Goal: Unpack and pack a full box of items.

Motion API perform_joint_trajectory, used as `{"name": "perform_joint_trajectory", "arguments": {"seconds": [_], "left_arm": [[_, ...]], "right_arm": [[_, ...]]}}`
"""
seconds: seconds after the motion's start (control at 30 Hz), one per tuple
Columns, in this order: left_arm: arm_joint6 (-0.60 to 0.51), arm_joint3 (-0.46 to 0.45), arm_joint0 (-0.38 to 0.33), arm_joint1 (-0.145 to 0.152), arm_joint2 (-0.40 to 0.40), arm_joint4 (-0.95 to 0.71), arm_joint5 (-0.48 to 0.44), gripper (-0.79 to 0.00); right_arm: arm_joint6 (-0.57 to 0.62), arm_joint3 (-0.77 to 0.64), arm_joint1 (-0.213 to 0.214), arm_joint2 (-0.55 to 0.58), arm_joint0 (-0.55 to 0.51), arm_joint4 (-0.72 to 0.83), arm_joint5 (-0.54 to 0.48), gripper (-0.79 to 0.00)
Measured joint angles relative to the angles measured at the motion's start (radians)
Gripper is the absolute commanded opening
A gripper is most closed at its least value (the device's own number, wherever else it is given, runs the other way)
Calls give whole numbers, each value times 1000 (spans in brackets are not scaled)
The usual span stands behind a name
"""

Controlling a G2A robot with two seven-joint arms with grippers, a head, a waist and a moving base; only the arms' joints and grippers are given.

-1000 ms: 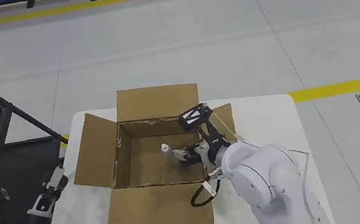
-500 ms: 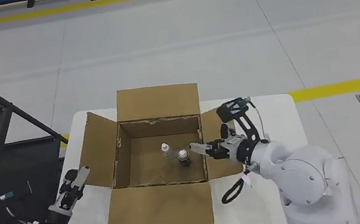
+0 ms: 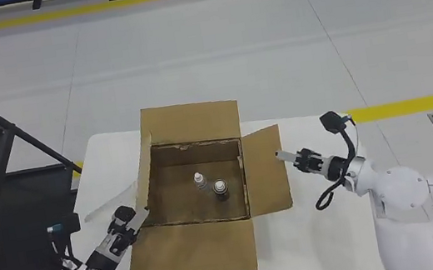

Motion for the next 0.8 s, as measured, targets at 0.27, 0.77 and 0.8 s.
{"name": "perform_joint_trajectory", "arguments": {"seconds": [0.27, 0.77, 0.8], "left_arm": [[14, 31, -18, -1, 50, 39, 18, 0], [59, 90, -67, -4, 92, 30, 90, 0], [62, 92, -69, -4, 92, 25, 94, 0]], "right_arm": [[160, 135, 23, -44, 74, 249, -153, 0], [185, 225, 33, -275, 182, 494, -221, 0], [172, 235, 32, -295, 188, 485, -221, 0]]}}
